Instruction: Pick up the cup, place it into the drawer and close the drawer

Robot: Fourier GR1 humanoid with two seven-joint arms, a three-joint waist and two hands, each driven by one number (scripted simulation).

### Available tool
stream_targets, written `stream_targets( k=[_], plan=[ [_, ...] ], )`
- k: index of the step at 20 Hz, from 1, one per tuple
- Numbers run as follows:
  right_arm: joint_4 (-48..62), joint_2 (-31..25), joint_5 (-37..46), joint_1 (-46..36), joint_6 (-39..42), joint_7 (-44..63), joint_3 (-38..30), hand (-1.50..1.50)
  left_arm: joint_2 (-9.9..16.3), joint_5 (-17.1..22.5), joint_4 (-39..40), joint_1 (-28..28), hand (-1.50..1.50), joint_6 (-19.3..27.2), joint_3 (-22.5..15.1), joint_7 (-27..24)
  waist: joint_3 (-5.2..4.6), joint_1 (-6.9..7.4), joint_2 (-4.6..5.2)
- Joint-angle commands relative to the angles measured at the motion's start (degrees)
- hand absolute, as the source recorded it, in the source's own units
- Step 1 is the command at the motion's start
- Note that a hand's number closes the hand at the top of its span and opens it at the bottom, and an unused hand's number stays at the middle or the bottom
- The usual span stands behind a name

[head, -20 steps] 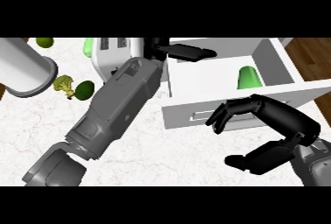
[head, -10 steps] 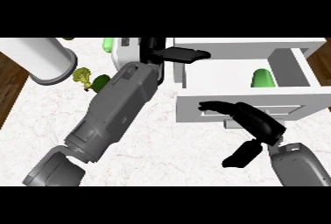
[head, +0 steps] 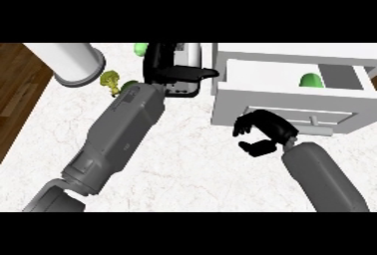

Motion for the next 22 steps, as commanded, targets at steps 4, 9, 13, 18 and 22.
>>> stream_targets(
  k=[4,9,13,18,22],
  plan=[
    [19.2,1.5,-0.8,-10.1,-7.5,-11.5,-7.5,1.50,4.1,0.8,-5.4,3.9,-1.50,-3.9,0.2,2.4,0.35,2.63,1.00],
    [26.3,-2.0,-3.0,-18.9,-9.2,-12.6,-13.9,1.50,6.1,0.8,-8.6,9.1,-1.50,-6.9,-0.5,1.8,0.33,4.45,1.29],
    [30.3,-4.7,-3.9,-24.4,-10.1,-10.4,-17.1,1.50,5.3,0.4,-9.8,9.6,-1.50,-6.7,-1.5,2.9,0.35,5.43,1.82],
    [29.4,-8.1,-6.7,-25.6,-6.9,-10.5,-19.6,1.50,8.2,1.0,-10.8,11.6,-1.50,-9.7,-1.0,3.2,0.30,7.02,2.21],
    [28.6,-8.9,-8.2,-26.0,-5.0,-10.1,-20.4,1.50,8.3,0.5,-11.3,12.3,-1.50,-9.9,-1.7,3.6,0.31,7.52,2.38]
  ],
)
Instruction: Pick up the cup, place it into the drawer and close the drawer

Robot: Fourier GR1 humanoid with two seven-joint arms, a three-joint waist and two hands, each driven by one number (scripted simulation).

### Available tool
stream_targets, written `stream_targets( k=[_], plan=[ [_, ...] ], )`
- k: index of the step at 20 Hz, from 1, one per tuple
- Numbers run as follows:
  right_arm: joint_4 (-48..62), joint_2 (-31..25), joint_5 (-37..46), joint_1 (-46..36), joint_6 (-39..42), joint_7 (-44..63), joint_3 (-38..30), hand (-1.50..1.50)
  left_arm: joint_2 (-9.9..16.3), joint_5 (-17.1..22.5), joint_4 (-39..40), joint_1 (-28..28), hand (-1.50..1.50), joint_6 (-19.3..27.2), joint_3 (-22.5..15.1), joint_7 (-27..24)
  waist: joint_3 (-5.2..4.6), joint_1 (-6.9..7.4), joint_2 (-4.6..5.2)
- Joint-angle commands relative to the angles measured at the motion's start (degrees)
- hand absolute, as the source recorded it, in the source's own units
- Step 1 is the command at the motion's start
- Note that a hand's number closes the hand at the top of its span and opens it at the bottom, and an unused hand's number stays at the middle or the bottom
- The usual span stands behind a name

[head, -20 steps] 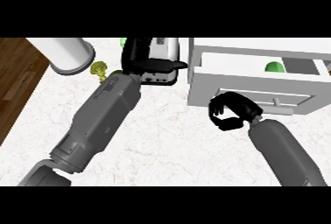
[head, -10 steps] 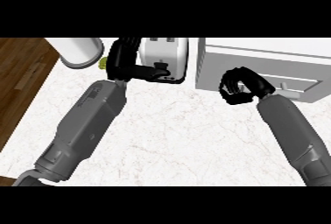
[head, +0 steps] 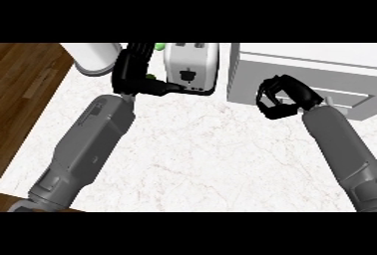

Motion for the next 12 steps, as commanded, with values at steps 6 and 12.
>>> stream_targets(
  k=[6,12],
  plan=[
    [0.6,-8.2,-2.5,-10.3,-1.4,4.6,-6.2,1.50,0.1,0.7,-1.8,1.5,-1.50,-2.0,-0.2,0.7,-0.57,2.64,1.03],
    [-0.8,-8.9,-3.8,-8.7,0.2,4.5,-6.7,1.50,1.4,1.2,-2.5,2.7,-1.50,-3.6,0.0,1.2,-0.56,3.26,1.16]
  ],
)
